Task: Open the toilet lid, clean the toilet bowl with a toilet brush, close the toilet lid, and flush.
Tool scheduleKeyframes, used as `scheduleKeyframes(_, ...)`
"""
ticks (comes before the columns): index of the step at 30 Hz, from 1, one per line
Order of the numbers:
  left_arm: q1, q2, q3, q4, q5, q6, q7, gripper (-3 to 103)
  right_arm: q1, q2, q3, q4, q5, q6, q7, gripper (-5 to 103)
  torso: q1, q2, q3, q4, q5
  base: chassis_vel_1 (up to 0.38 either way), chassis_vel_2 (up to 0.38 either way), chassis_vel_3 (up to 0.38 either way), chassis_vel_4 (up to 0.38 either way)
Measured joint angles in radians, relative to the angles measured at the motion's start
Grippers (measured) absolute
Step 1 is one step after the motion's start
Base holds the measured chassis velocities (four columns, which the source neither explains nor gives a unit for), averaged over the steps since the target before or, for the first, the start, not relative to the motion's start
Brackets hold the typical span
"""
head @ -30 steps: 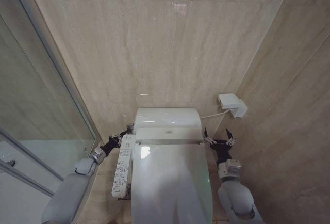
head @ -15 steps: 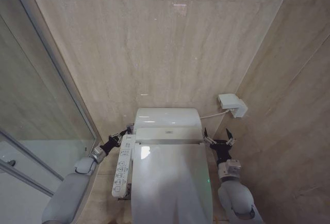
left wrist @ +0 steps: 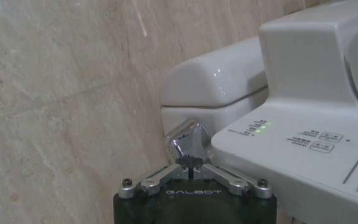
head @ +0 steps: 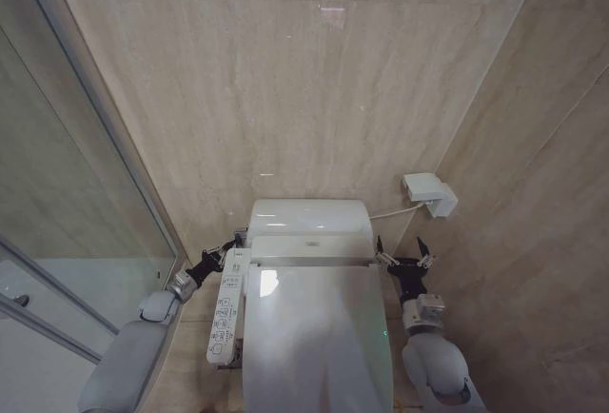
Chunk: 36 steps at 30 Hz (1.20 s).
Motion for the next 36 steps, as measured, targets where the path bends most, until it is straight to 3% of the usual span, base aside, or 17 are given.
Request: scheduleKeyframes(36, 0.013, -0.001, -0.002, -0.008, 0.001, 0.002, 0.001, 0, 0.0, 0.0, 0.0, 0.0, 0.0, 0.0, 0.0, 100, 0.0, 0.0, 0.0, 0.0003, 0.0, 0.0, 0.0, 0.0, 0.0)
